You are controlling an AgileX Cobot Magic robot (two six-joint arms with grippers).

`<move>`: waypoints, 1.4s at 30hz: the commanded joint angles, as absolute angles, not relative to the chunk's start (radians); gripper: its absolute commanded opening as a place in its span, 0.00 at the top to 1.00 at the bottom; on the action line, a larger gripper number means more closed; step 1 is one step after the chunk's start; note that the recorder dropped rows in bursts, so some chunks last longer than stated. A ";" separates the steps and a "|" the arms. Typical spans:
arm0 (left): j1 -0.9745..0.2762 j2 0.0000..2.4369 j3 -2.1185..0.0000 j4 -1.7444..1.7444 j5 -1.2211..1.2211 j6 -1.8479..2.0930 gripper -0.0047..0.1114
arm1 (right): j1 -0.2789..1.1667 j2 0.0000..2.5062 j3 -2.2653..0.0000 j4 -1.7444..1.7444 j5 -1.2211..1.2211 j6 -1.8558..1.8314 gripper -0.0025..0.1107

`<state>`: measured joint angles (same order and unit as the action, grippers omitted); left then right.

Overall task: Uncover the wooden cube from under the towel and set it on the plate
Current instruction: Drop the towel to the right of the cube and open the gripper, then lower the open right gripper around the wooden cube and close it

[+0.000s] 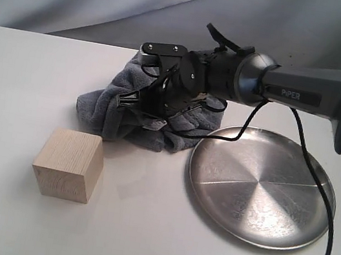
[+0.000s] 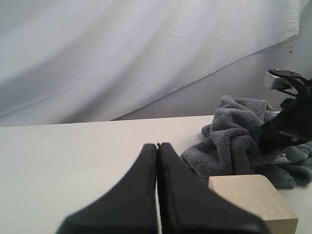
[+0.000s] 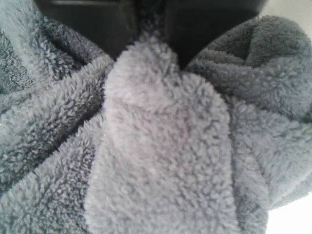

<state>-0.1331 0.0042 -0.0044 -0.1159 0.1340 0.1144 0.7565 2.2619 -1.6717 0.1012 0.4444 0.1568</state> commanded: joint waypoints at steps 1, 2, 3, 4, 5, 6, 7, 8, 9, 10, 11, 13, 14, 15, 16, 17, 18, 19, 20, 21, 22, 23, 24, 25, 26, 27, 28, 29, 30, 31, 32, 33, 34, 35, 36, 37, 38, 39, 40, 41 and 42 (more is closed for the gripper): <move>-0.138 0.000 0.000 -0.118 0.132 0.112 0.96 | 0.755 2.261 -1.678 0.137 0.459 0.159 0.93; -0.138 0.000 0.000 -0.118 0.132 0.112 0.96 | 0.755 2.261 -1.678 0.143 0.463 0.159 0.90; -0.138 0.000 0.000 -0.118 0.132 0.112 0.96 | 0.755 2.261 -1.678 0.151 0.472 0.159 0.84; -0.138 0.000 0.000 -0.118 0.132 0.112 0.96 | 0.755 2.261 -1.678 0.155 0.494 0.148 0.65; -0.138 0.000 0.000 -0.118 0.132 0.112 0.96 | 0.755 2.261 -1.678 0.155 0.506 0.142 0.52; -0.138 0.000 0.000 -0.118 0.132 0.112 0.96 | 0.755 2.261 -1.678 0.155 0.526 0.142 0.28; -0.138 0.000 0.000 -0.118 0.132 0.112 0.96 | 0.755 2.261 -1.678 0.153 0.537 0.142 0.18; -0.138 0.000 0.000 -0.118 0.132 0.112 0.96 | 0.755 2.261 -1.678 0.151 0.556 0.142 0.11; -0.138 0.000 0.000 -0.118 0.132 0.112 0.96 | 0.755 2.261 -1.678 0.151 0.564 0.142 0.11; -0.138 0.000 0.000 -0.118 0.132 0.112 0.96 | 0.755 2.259 -1.678 0.149 0.584 0.142 0.11; -0.138 0.000 0.000 -0.118 0.132 0.112 0.96 | 0.755 2.253 -1.678 0.144 0.595 0.142 0.11; -0.138 0.000 0.000 -0.118 0.132 0.112 0.96 | 0.755 2.217 -1.678 0.133 0.659 0.099 0.11; -0.138 0.000 0.000 -0.118 0.132 0.112 0.96 | 0.755 2.202 -1.678 0.125 0.679 0.087 0.11; -0.138 0.000 0.000 -0.118 0.132 0.112 0.96 | 0.755 2.171 -1.678 0.116 0.716 0.052 0.11; -0.138 0.000 0.000 -0.118 0.132 0.112 0.96 | 0.755 2.151 -1.678 0.116 0.737 0.031 0.11; -0.138 0.000 0.000 -0.118 0.132 0.112 0.96 | 0.757 2.114 -1.678 0.116 0.775 -0.006 0.11; -0.138 0.000 0.000 -0.118 0.132 0.112 0.96 | 0.759 2.093 -1.678 0.116 0.792 -0.031 0.11; -0.138 0.000 0.000 -0.118 0.132 0.112 0.96 | 0.759 2.055 -1.678 0.141 0.828 -0.114 0.11; -0.138 0.000 0.000 -0.118 0.132 0.112 0.96 | 0.759 2.037 -1.678 0.160 0.851 -0.161 0.11; -0.138 0.000 0.000 -0.118 0.132 0.112 0.96 | 0.761 2.008 -1.678 0.192 0.896 -0.256 0.11; -0.138 0.000 0.000 -0.118 0.132 0.112 0.96 | 0.767 1.998 -1.678 0.203 0.917 -0.292 0.11; -0.138 0.000 0.000 -0.118 0.132 0.112 0.96 | 0.772 1.987 -1.678 0.205 0.935 -0.321 0.11; -0.138 0.000 0.000 -0.118 0.132 0.112 0.96 | 0.784 1.980 -1.683 0.202 0.953 -0.349 0.11; -0.138 0.000 0.000 -0.118 0.132 0.112 0.96 | 0.793 1.980 -1.697 0.199 0.975 -0.369 0.11; -0.138 0.000 0.000 -0.118 0.132 0.112 0.96 | 0.806 1.980 -1.719 0.199 1.006 -0.385 0.11; -0.138 0.000 0.000 -0.118 0.132 0.112 0.96 | 0.820 1.985 -1.742 0.194 1.030 -0.398 0.11; -0.138 0.000 0.000 -0.118 0.132 0.112 0.96 | 0.836 1.989 -1.760 0.187 1.043 -0.405 0.11; -0.138 0.000 0.000 -0.118 0.132 0.112 0.96 | 0.853 1.995 -1.787 0.176 1.063 -0.412 0.11; -0.138 0.000 0.000 -0.118 0.132 0.112 0.96 | 0.867 2.005 -1.815 0.171 1.086 -0.420 0.11; -0.138 0.000 0.000 -0.118 0.132 0.112 0.96 | 0.879 2.014 -1.845 0.165 1.105 -0.422 0.11; -0.138 0.000 0.000 -0.118 0.132 0.112 0.96 | 0.891 2.028 -1.878 0.160 1.132 -0.422 0.11; -0.138 0.000 0.000 -0.118 0.132 0.112 0.96 | 0.905 2.046 -1.913 0.153 1.161 -0.422 0.11; -0.138 0.000 0.000 -0.118 0.132 0.112 0.96 | 0.916 2.066 -1.945 0.144 1.190 -0.422 0.11; -0.138 0.000 0.000 -0.118 0.132 0.112 0.96 | 0.925 2.085 -1.969 0.133 1.218 -0.422 0.11; -0.138 0.000 0.000 -0.118 0.132 0.112 0.96 | 0.936 2.104 -1.996 0.123 1.221 -0.426 0.11; -0.138 0.000 0.000 -0.118 0.132 0.112 0.96 | 0.947 2.122 -2.020 0.119 1.221 -0.435 0.11; -0.138 0.000 0.000 -0.118 0.132 0.112 0.96 | 0.956 2.134 -2.034 0.119 1.221 -0.441 0.11; -0.138 0.000 0.000 -0.118 0.132 0.112 0.96 | 0.961 2.146 -2.045 0.125 1.221 -0.446 0.11; -0.138 0.000 0.000 -0.118 0.132 0.112 0.96 | 0.967 2.158 -2.054 0.132 1.221 -0.451 0.11; -0.138 0.000 0.000 -0.118 0.132 0.112 0.96 | 0.969 2.166 -2.062 0.141 1.221 -0.466 0.11; -0.138 0.000 0.000 -0.118 0.132 0.112 0.96 | 0.978 2.177 -2.067 0.146 1.221 -0.481 0.11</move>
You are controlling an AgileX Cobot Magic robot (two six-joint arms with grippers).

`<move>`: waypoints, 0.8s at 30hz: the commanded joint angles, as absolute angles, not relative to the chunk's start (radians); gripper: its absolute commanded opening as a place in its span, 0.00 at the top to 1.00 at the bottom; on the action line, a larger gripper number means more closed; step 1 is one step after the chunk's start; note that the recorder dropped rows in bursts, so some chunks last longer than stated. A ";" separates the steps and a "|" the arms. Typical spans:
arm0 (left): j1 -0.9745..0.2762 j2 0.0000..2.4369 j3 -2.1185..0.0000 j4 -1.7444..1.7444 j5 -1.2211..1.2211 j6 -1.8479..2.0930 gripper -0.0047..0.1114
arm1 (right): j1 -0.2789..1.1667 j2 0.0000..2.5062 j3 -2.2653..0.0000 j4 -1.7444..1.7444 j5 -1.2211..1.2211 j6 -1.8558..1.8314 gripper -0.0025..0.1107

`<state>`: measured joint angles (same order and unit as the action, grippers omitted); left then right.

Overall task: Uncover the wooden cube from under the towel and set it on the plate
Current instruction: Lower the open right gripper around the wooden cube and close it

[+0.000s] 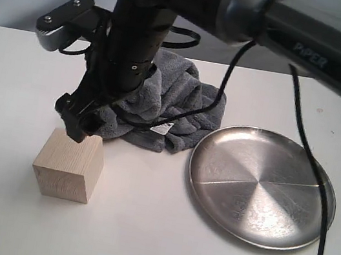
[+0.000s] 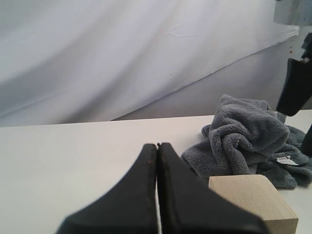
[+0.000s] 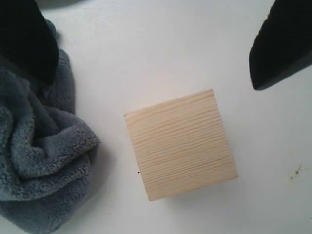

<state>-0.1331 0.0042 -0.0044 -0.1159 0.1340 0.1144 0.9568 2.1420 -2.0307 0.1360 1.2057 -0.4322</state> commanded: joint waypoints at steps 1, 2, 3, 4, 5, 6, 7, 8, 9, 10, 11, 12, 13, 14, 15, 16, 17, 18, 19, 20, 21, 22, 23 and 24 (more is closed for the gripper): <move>-0.138 0.000 0.000 -0.118 0.132 0.112 0.96 | 0.978 2.188 -2.072 0.142 1.221 -0.493 0.11; -0.138 0.000 0.000 -0.118 0.132 0.112 0.96 | 0.978 2.194 -2.072 0.142 1.221 -0.499 0.11; -0.138 0.000 0.000 -0.118 0.132 0.112 0.96 | 0.979 2.204 -2.072 0.142 1.221 -0.512 0.11; -0.138 0.000 0.000 -0.118 0.132 0.112 0.96 | 0.979 2.207 -2.072 0.142 1.221 -0.526 0.11; -0.138 0.000 0.000 -0.118 0.132 0.112 0.96 | 0.982 2.219 -2.072 0.142 1.221 -0.537 0.11; -0.138 0.000 0.000 -0.118 0.132 0.112 0.96 | 0.981 2.221 -2.072 0.142 1.221 -0.547 0.11; -0.138 0.000 0.000 -0.118 0.132 0.112 0.96 | 0.984 2.230 -2.072 0.142 1.221 -0.559 0.11; -0.138 0.000 0.000 -0.118 0.132 0.112 0.96 | 0.989 2.232 -2.072 0.142 1.220 -0.571 0.11; -0.138 0.000 0.000 -0.118 0.132 0.112 0.96 | 0.989 2.238 -2.072 0.142 1.215 -0.588 0.11; -0.138 0.000 0.000 -0.118 0.132 0.112 0.96 | 0.993 2.240 -2.072 0.152 1.212 -0.603 0.11; -0.138 0.000 0.000 -0.118 0.132 0.112 0.96 | 0.998 2.245 -2.072 0.159 1.208 -0.616 0.11; -0.138 0.000 0.000 -0.118 0.132 0.112 0.96 | 1.003 2.249 -2.072 0.173 1.209 -0.631 0.11; -0.138 0.000 0.000 -0.118 0.132 0.112 0.96 | 1.009 2.249 -2.072 0.180 1.209 -0.644 0.11; -0.138 0.000 0.000 -0.118 0.132 0.112 0.96 | 1.017 2.253 -2.072 0.181 1.209 -0.660 0.11; -0.138 0.000 0.000 -0.118 0.132 0.112 0.96 | 1.029 2.257 -2.072 0.171 1.201 -0.672 0.11; -0.138 0.000 0.000 -0.118 0.132 0.112 0.96 | 1.038 2.258 -2.072 0.160 1.193 -0.689 0.11; -0.138 0.000 0.000 -0.118 0.132 0.112 0.96 | 1.048 2.261 -2.072 0.154 1.184 -0.704 0.11; -0.138 0.000 0.000 -0.118 0.132 0.112 0.96 | 1.055 2.261 -2.072 0.136 1.162 -0.713 0.11; -0.138 0.000 0.000 -0.118 0.132 0.112 0.96 | 1.063 2.263 -2.072 0.121 1.147 -0.712 0.11; -0.138 0.000 0.000 -0.118 0.132 0.112 0.96 | 1.069 2.265 -2.072 0.105 1.129 -0.714 0.11; -0.138 0.000 0.000 -0.118 0.132 0.112 0.96 | 1.074 2.273 -2.072 0.087 1.116 -0.714 0.11; -0.138 0.000 0.000 -0.118 0.132 0.112 0.96 | 1.077 2.272 -2.072 0.075 1.110 -0.714 0.11; -0.138 0.000 0.000 -0.118 0.132 0.112 0.96 | 1.077 2.282 -2.072 0.057 1.110 -0.714 0.11; -0.138 0.000 0.000 -0.118 0.132 0.112 0.96 | 1.077 2.288 -2.072 0.046 1.110 -0.713 0.11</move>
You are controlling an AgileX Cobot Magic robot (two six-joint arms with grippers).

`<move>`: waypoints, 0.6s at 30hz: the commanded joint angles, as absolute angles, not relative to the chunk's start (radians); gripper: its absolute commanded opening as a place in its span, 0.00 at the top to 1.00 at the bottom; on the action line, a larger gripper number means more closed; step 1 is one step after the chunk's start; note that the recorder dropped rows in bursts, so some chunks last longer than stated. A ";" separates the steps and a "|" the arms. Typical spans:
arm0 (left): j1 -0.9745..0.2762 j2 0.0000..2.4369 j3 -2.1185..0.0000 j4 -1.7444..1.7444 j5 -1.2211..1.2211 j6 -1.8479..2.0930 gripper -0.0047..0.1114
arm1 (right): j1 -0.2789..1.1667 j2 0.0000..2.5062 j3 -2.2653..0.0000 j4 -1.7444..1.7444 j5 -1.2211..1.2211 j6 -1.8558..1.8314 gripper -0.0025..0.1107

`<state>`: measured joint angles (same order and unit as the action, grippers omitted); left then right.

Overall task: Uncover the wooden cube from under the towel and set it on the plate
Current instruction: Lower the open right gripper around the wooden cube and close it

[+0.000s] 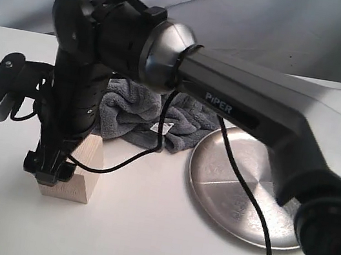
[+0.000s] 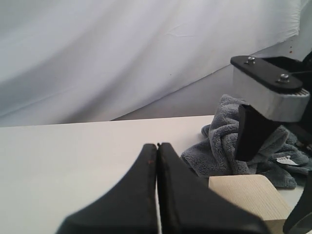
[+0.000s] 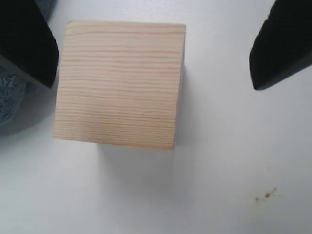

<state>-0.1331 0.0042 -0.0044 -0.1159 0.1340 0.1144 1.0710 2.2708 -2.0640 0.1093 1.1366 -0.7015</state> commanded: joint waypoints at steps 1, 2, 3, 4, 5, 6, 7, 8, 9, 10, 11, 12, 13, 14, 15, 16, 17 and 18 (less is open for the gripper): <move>-0.138 0.000 0.000 -0.118 0.132 0.112 0.96 | 1.077 2.297 -2.072 0.042 1.114 -0.710 0.11; -0.138 0.000 0.000 -0.118 0.132 0.112 0.96 | 1.077 2.305 -2.072 0.042 1.118 -0.708 0.11; -0.138 0.000 0.000 -0.118 0.132 0.112 0.96 | 1.077 2.311 -2.072 0.039 1.118 -0.708 0.11; -0.138 0.000 0.000 -0.118 0.132 0.112 0.96 | 1.077 2.315 -2.072 0.031 1.118 -0.708 0.11; -0.138 0.000 0.000 -0.118 0.132 0.112 0.96 | 1.077 2.323 -2.072 0.020 1.114 -0.706 0.11; -0.138 0.000 0.000 -0.118 0.132 0.112 0.96 | 1.077 2.326 -2.072 0.015 1.108 -0.706 0.11; -0.138 0.000 0.000 -0.118 0.132 0.112 0.96 | 1.077 2.331 -2.072 0.011 1.103 -0.706 0.11; -0.138 0.000 0.000 -0.118 0.132 0.112 0.96 | 1.077 2.335 -2.072 0.008 1.100 -0.703 0.11; -0.138 0.000 0.000 -0.118 0.132 0.112 0.96 | 1.077 2.341 -2.072 0.000 1.100 -0.701 0.11; -0.138 0.000 0.000 -0.118 0.132 0.112 0.96 | 1.077 2.345 -2.072 0.000 1.098 -0.702 0.11; -0.138 0.000 0.000 -0.118 0.132 0.112 0.96 | 1.077 2.352 -2.072 0.000 1.098 -0.702 0.11; -0.138 0.000 0.000 -0.118 0.132 0.112 0.96 | 1.077 2.358 -2.072 0.000 1.096 -0.700 0.11; -0.138 0.000 0.000 -0.118 0.132 0.112 0.96 | 1.077 2.363 -2.072 0.000 1.096 -0.700 0.11; -0.138 0.000 0.000 -0.118 0.132 0.112 0.96 | 1.077 2.370 -2.072 0.000 1.094 -0.697 0.11; -0.138 0.000 0.000 -0.118 0.132 0.112 0.96 | 1.077 2.376 -2.072 0.000 1.090 -0.689 0.11; -0.138 0.000 0.000 -0.118 0.132 0.112 0.96 | 1.077 2.379 -2.072 0.000 1.087 -0.680 0.12; -0.138 0.000 0.000 -0.118 0.132 0.112 0.96 | 1.077 2.381 -2.072 0.000 1.087 -0.680 0.13; -0.138 0.000 0.000 -0.118 0.132 0.112 0.96 | 1.077 2.389 -2.072 0.000 1.087 -0.680 0.14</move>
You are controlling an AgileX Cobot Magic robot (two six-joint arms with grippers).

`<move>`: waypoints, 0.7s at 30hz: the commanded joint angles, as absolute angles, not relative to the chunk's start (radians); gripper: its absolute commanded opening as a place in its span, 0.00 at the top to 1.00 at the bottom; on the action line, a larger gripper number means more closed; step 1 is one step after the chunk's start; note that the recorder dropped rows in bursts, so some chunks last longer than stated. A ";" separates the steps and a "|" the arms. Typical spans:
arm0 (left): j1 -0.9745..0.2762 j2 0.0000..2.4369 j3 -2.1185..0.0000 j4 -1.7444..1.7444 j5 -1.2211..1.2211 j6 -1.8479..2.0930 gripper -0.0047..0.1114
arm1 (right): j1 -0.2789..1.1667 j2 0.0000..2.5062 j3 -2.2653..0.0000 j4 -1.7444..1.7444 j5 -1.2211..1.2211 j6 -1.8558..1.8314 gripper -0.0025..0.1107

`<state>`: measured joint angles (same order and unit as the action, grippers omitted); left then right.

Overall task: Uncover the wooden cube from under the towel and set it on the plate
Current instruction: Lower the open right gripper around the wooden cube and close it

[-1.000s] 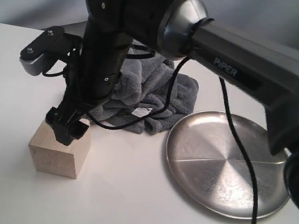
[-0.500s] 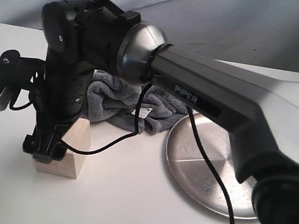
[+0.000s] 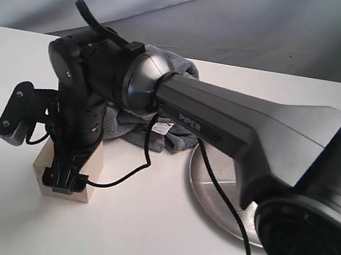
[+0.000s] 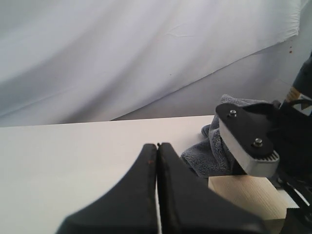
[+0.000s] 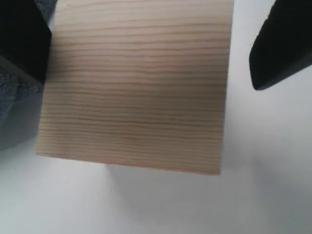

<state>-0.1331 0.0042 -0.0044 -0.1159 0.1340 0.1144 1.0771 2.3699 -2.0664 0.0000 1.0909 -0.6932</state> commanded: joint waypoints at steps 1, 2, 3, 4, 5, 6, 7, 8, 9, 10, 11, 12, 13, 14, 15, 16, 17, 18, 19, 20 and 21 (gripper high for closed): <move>-0.138 0.000 0.000 -0.118 0.132 0.112 0.96 | 1.077 2.389 -2.072 0.000 1.087 -0.680 0.16; -0.138 0.000 0.000 -0.118 0.132 0.112 0.96 | 1.077 2.392 -2.072 0.000 1.087 -0.680 0.17; -0.138 0.000 0.000 -0.118 0.132 0.112 0.96 | 1.077 2.395 -2.072 0.000 1.087 -0.678 0.18; -0.138 0.000 0.000 -0.118 0.132 0.112 0.96 | 1.077 2.400 -2.072 0.000 1.085 -0.677 0.20; -0.138 0.000 0.000 -0.118 0.132 0.112 0.96 | 1.077 2.400 -2.072 0.000 1.085 -0.676 0.22; -0.138 0.000 0.000 -0.118 0.132 0.112 0.96 | 1.077 2.400 -2.072 0.000 1.083 -0.673 0.24; -0.138 0.000 0.000 -0.118 0.132 0.112 0.96 | 1.077 2.404 -2.072 0.000 1.081 -0.668 0.27; -0.138 0.000 0.000 -0.118 0.132 0.112 0.96 | 1.077 2.403 -2.072 0.000 1.075 -0.668 0.29; -0.138 0.000 0.000 -0.118 0.132 0.112 0.96 | 1.077 2.403 -2.072 0.000 1.070 -0.665 0.33; -0.138 0.000 0.000 -0.118 0.132 0.112 0.96 | 1.077 2.406 -2.072 0.000 1.066 -0.664 0.37; -0.138 0.000 0.000 -0.118 0.132 0.112 0.96 | 1.077 2.410 -2.072 0.000 1.059 -0.661 0.41; -0.138 0.000 0.000 -0.118 0.132 0.112 0.96 | 1.077 2.412 -2.072 0.000 1.057 -0.657 0.46; -0.138 0.000 0.000 -0.118 0.132 0.112 0.96 | 1.077 2.412 -2.072 0.000 1.053 -0.657 0.53; -0.138 0.000 0.000 -0.118 0.132 0.112 0.96 | 1.077 2.416 -2.072 0.000 1.050 -0.653 0.61; -0.138 0.000 0.000 -0.118 0.132 0.112 0.96 | 1.077 2.416 -2.072 0.000 1.045 -0.649 0.70; -0.138 0.000 0.000 -0.118 0.132 0.112 0.96 | 1.077 2.416 -2.072 0.000 1.038 -0.644 0.78; -0.138 0.000 0.000 -0.118 0.132 0.112 0.96 | 1.077 2.416 -2.072 0.000 1.034 -0.643 0.87; -0.138 0.000 0.000 -0.118 0.132 0.112 0.96 | 1.077 2.416 -2.072 0.000 1.033 -0.643 0.93; -0.138 0.000 0.000 -0.118 0.132 0.112 0.96 | 1.077 2.416 -2.072 0.000 1.033 -0.640 0.98; -0.138 0.000 0.000 -0.118 0.132 0.112 0.96 | 1.077 2.416 -2.072 0.000 1.033 -0.633 0.98; -0.138 0.000 0.000 -0.118 0.132 0.112 0.96 | 1.077 2.416 -2.072 0.000 1.033 -0.623 0.98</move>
